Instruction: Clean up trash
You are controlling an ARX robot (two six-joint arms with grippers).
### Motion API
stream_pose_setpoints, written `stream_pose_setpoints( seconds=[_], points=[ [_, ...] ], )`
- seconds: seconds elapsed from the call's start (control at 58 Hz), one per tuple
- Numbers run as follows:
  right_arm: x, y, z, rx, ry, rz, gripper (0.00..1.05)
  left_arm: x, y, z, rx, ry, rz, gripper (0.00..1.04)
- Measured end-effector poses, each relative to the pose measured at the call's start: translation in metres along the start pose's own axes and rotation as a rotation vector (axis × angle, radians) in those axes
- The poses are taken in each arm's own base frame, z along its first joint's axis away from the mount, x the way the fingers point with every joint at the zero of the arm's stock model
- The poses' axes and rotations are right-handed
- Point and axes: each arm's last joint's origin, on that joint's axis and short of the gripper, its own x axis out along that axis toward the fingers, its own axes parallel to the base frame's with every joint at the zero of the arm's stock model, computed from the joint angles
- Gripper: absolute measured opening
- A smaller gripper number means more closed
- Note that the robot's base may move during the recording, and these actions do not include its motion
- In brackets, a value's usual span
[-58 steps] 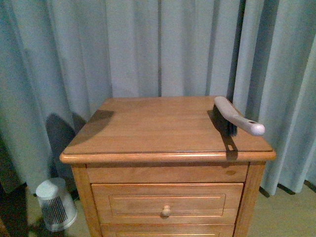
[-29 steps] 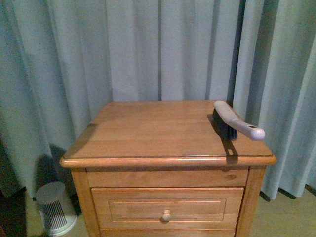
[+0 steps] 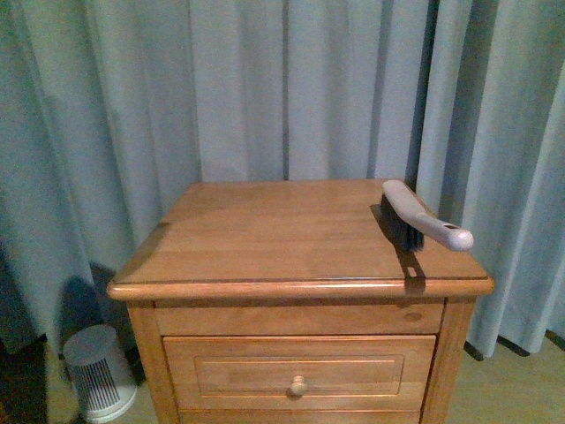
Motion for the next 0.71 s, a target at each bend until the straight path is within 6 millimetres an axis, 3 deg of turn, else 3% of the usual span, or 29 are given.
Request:
stream_pose_setpoints(
  seconds=[0.138,0.31,0.483,0.707],
  points=[
    [0.029,0.02,0.06,0.03,0.019,0.087,0.97,0.0,0.0,0.0,0.0,0.0,0.0,0.27],
    [0.089,0.054,0.122,0.021,0.145,0.117,0.97,0.0,0.0,0.0,0.0,0.0,0.0,0.27],
    [0.151,0.089,0.133,0.001,0.259,0.093,0.97,0.0,0.0,0.0,0.0,0.0,0.0,0.27],
    [0.2,0.128,0.1,0.033,0.459,0.107,0.97,0.0,0.0,0.0,0.0,0.0,0.0,0.27]
  ],
)
